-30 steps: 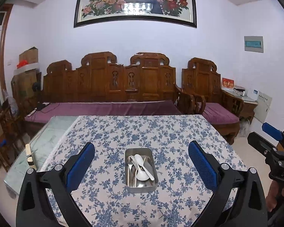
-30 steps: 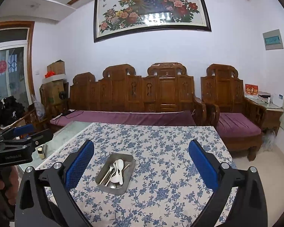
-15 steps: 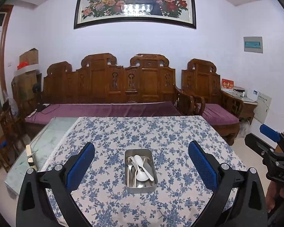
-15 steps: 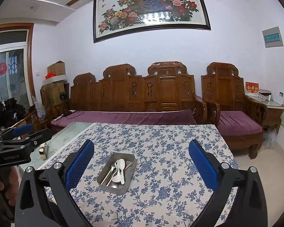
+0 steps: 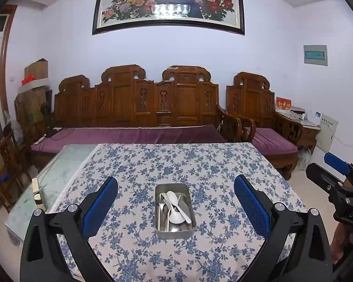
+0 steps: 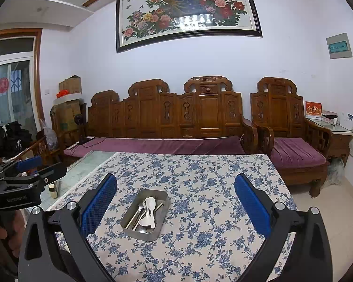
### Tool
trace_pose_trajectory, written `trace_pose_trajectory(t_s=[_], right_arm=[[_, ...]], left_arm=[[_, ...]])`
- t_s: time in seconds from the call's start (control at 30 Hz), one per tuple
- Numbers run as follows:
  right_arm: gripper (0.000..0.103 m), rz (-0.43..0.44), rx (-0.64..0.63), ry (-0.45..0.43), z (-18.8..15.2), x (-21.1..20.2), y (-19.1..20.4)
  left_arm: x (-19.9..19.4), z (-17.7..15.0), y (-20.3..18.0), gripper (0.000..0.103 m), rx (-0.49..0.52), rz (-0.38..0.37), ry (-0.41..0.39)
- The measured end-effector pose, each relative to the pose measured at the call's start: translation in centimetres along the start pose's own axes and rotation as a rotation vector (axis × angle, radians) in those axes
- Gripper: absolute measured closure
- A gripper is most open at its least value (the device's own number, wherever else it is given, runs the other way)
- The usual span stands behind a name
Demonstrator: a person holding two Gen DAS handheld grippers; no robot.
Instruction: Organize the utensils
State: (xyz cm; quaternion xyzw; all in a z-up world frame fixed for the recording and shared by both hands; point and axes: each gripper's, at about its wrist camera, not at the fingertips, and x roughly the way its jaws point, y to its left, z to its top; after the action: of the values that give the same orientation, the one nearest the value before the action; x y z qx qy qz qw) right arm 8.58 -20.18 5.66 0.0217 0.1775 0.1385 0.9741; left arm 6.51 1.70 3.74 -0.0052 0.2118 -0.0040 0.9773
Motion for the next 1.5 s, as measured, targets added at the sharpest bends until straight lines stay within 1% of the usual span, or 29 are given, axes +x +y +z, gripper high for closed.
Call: trace_pose_trajectory(t_s=[1.5], right_arm=[[0.002, 0.0, 0.0, 0.002, -0.36, 0.3, -0.13]], left_arm=[[0.07, -0.17, -0.41, 0.007, 0.001, -0.013, -0.006]])
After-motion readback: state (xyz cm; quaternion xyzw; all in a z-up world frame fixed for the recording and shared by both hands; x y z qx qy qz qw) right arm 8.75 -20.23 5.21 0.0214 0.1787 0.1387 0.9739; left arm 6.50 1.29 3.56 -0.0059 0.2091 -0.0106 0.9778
